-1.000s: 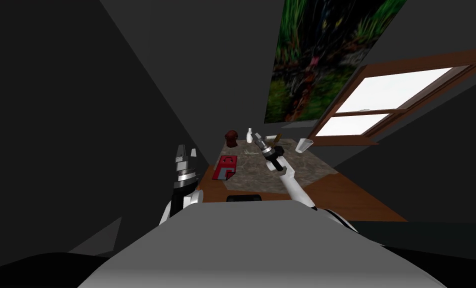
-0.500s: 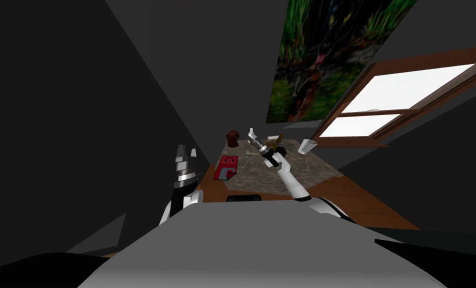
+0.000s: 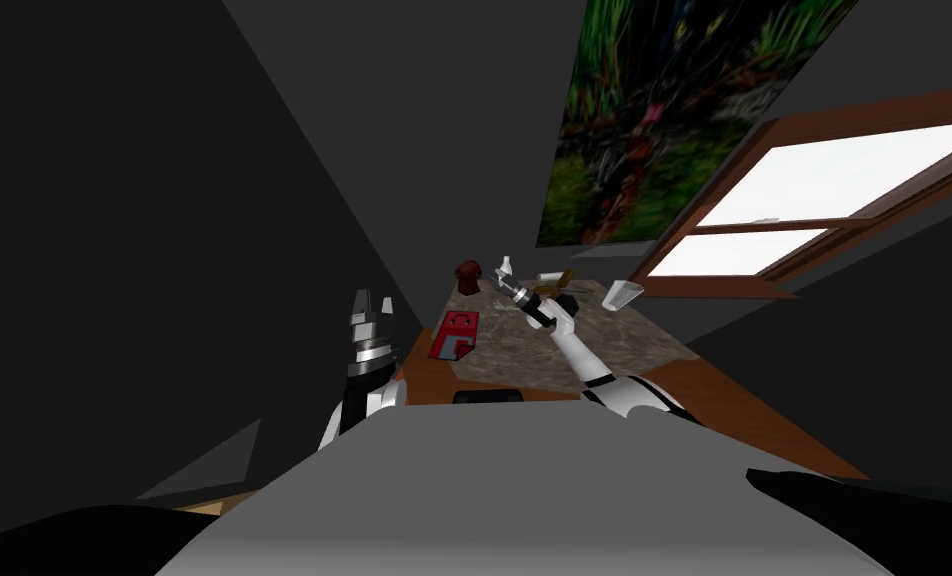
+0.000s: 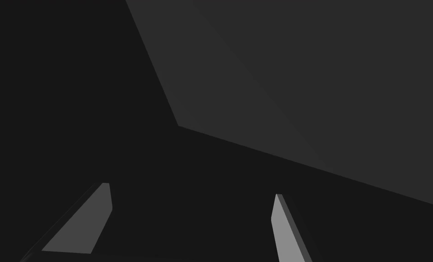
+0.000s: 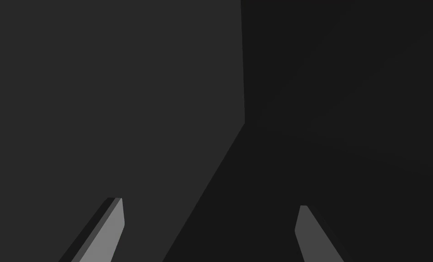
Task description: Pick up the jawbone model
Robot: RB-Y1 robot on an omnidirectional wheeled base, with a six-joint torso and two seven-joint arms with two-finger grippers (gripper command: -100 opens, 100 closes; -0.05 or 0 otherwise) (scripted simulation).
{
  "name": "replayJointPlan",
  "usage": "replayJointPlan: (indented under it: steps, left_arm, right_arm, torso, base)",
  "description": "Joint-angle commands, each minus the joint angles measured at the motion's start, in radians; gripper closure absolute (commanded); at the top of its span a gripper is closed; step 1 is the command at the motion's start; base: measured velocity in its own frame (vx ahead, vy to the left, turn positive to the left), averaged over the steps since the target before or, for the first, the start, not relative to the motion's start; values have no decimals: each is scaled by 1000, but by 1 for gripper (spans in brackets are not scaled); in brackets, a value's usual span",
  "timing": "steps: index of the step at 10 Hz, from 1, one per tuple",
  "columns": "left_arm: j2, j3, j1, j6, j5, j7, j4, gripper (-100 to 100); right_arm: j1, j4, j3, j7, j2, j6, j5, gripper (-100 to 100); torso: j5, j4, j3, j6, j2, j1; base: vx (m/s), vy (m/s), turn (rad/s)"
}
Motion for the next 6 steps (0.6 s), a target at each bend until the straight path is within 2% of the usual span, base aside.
replayJointPlan:
  steps: [1,2,3,4,5,6]
  left_arm:
    - [0,0,0,0,0,0,0,0]
    - [0,0,0,0,0,0,0,0]
    - [0,0,0,0,0,0,0,0]
    - [0,0,0,0,0,0,0,0]
    - [0,0,0,0,0,0,0,0]
    - [0,0,0,0,0,0,0,0]
  right_arm:
    - [-50,50,27,1,-23,-19,50,-100]
    - [-60,76,27,1,-23,-19,50,-100]
    - [-60,78,27,1,-23,-19,50,-100]
    - [-105,120,55,2,-47,-39,98,-100]
    - [-112,144,55,2,-47,-39,98,-100]
    - [-156,181,83,4,-72,-60,142,-100]
  torso:
    - [0,0,0,0,0,0]
    - [0,0,0,-1,0,1]
    - [0,0,0,0,0,1]
    - [0,0,0,0,0,0]
    - [0,0,0,-1,0,1]
    - [0,0,0,0,0,1]
  base:
    - [5,13,81]
    - [8,11,49]
    - [6,4,-11]
    - [6,14,81]
    - [7,12,45]
    - [9,21,82]
